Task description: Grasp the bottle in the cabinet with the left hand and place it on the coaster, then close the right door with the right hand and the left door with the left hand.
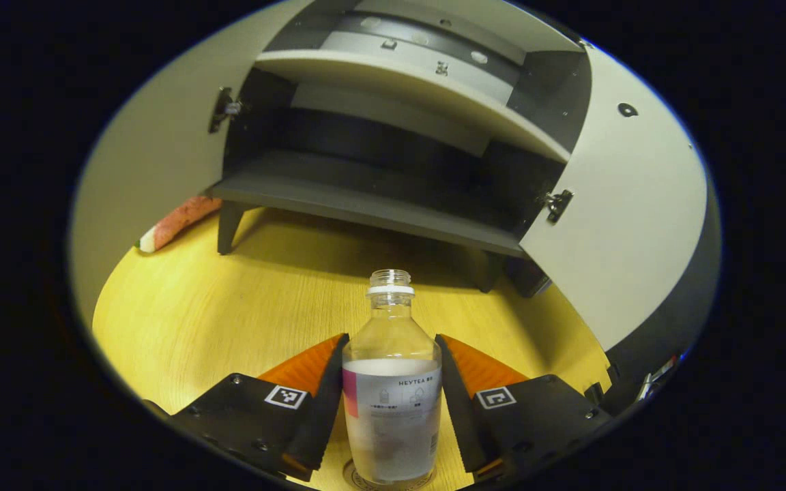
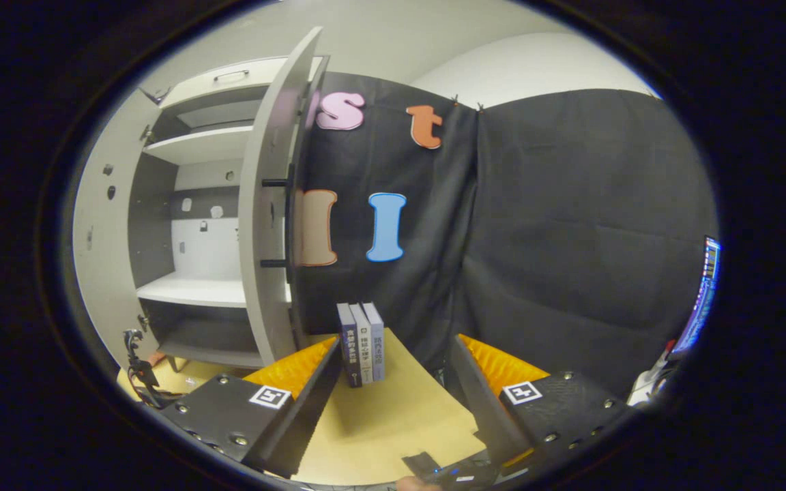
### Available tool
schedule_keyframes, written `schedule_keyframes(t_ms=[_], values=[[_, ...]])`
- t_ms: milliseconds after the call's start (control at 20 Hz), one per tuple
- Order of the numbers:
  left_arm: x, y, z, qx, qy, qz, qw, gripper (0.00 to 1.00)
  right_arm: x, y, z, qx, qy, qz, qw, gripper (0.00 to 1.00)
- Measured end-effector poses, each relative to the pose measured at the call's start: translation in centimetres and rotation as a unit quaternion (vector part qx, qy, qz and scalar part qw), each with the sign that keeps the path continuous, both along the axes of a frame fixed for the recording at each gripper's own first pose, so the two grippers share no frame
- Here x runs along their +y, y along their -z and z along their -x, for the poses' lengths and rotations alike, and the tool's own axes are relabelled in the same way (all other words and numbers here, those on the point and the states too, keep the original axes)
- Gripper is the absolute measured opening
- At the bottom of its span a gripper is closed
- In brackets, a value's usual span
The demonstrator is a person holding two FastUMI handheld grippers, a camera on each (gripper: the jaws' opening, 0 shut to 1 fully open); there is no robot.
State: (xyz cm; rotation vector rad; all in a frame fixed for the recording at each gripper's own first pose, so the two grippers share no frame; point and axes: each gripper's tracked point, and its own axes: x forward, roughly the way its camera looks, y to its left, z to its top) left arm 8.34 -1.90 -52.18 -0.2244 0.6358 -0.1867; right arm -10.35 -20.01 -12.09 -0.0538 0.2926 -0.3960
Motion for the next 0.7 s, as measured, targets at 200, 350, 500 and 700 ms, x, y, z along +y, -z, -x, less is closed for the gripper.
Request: schedule_keyframes(t_ms=[200,350,500,700], values=[[0.3,-0.8,-0.5,-0.045,-0.042,-0.015,0.998,0.75,-0.1,-1.0,0.1,-0.001,-0.052,0.006,0.999,0.98],[0.8,-1.5,-0.9,-0.093,-0.084,-0.033,0.992,0.75,-0.2,-1.9,0.4,-0.001,-0.089,0.021,0.996,0.98],[1.8,-2.0,-0.9,-0.131,-0.118,-0.076,0.981,0.75,-0.2,-2.7,0.8,-0.002,-0.118,0.042,0.992,0.98],[1.3,-2.5,-0.7,-0.166,-0.133,-0.109,0.971,0.76,0.3,-2.7,1.4,0.005,-0.149,0.057,0.987,0.98]])
